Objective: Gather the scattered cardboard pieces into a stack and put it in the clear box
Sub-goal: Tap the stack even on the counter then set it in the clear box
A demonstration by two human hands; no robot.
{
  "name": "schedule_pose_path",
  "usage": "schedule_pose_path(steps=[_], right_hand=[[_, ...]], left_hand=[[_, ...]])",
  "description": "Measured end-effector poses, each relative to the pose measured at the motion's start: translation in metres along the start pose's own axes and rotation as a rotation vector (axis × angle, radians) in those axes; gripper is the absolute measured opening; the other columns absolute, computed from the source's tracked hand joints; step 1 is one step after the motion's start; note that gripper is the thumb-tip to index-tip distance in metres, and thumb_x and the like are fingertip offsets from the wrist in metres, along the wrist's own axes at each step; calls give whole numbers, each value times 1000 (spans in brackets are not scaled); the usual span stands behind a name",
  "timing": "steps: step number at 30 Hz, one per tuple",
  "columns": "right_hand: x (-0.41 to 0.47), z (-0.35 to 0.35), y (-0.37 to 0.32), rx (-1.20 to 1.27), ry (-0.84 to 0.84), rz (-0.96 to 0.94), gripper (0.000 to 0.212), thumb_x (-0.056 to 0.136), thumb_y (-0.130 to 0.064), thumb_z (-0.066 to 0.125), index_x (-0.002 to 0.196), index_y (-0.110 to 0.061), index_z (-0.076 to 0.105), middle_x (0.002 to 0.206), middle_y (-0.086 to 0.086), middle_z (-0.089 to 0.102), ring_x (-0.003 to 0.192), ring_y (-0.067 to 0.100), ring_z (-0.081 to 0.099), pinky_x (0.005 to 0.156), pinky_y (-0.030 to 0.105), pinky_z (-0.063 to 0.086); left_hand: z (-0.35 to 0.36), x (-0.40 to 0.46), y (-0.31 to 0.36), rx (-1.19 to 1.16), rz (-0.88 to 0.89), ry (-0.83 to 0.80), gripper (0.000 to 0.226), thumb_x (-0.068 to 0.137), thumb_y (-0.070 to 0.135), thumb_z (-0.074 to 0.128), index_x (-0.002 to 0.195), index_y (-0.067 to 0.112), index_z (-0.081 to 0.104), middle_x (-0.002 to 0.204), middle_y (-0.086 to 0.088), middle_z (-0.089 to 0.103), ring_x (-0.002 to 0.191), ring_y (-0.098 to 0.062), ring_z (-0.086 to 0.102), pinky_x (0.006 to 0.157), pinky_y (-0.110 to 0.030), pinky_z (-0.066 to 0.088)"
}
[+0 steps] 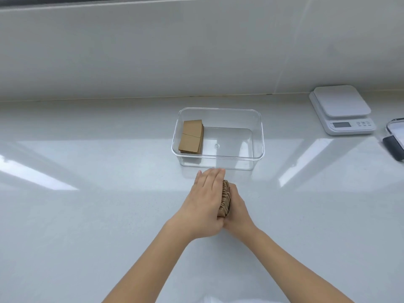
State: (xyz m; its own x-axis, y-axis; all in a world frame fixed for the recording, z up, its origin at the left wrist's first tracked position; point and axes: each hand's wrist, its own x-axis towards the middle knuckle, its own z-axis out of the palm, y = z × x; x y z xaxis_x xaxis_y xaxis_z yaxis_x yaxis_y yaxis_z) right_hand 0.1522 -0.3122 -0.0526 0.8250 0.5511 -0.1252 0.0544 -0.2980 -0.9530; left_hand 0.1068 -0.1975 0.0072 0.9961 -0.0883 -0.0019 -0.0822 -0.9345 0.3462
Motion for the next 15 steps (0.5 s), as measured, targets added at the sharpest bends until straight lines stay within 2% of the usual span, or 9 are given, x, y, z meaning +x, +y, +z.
schedule_pose_path(steps=[2, 4, 6, 8, 10, 12, 13, 15], right_hand=[[-2, -1, -1, 51, 59, -18, 56, 61, -21, 74, 103, -39, 41, 103, -16, 58, 92, -9, 58, 76, 7, 44], [-2, -4, -3, 41, 64, -30, 54, 60, -29, 73, 102, -39, 41, 104, -8, 60, 93, -1, 60, 78, 15, 47], [2, -9, -5, -58, -3, 0, 57, 58, -30, 75, 103, -39, 41, 106, 0, 59, 97, 11, 60, 80, 26, 50], [8, -13, -13, -176, -23, -62, 49, 59, -25, 74, 100, -25, 48, 96, 2, 58, 88, 20, 58, 72, 33, 49], [16, -17, -27, -491, 12, -256, 45, 60, -26, 73, 98, -14, 51, 89, 1, 56, 80, 24, 53, 67, 35, 44], [23, -18, -41, -918, 38, -417, 49, 57, -23, 74, 99, -15, 50, 90, 0, 55, 82, 25, 52, 70, 34, 40], [26, -15, -45, -1083, -3, -416, 51, 57, -19, 74, 101, -16, 48, 93, 1, 54, 86, 26, 52, 73, 34, 39], [29, -5, -46, -1226, -159, -300, 56, 64, -16, 72, 112, -16, 43, 107, 3, 52, 100, 27, 50, 82, 36, 37]], left_hand=[[-4, 1, 3, -32, 38, 37, 97, 67, 21, 52, 148, 3, 1, 158, -9, 8, 146, -24, -4, 118, -39, -4], [-2, 2, 3, -83, 60, 48, 99, 66, 20, 51, 148, 6, -2, 159, -5, 0, 146, -18, -11, 118, -39, -5], [5, 1, -1, -193, 45, 42, 98, 65, 16, 53, 148, 6, 1, 159, -6, 3, 146, -16, -9, 118, -41, 3], [5, -2, -12, -332, 8, 85, 96, 66, 13, 54, 148, 7, 6, 158, -3, 9, 146, -13, -5, 118, -40, 6], [-2, -8, -23, -448, -62, 141, 95, 65, 13, 56, 148, 14, 9, 156, 4, 14, 145, -6, -1, 119, -35, 0], [-1, -15, -34, -536, -167, 163, 95, 61, 13, 53, 147, 21, 12, 154, 11, 19, 144, 0, -1, 117, -34, -9], [4, -18, -38, -577, -228, 144, 96, 59, 14, 51, 146, 24, 14, 152, 13, 20, 143, 3, -4, 116, -38, -14], [24, -21, -44, -553, -360, 50, 93, 58, 18, 50, 144, 25, 17, 152, 14, 21, 140, 4, -16, 111, -48, -22]])
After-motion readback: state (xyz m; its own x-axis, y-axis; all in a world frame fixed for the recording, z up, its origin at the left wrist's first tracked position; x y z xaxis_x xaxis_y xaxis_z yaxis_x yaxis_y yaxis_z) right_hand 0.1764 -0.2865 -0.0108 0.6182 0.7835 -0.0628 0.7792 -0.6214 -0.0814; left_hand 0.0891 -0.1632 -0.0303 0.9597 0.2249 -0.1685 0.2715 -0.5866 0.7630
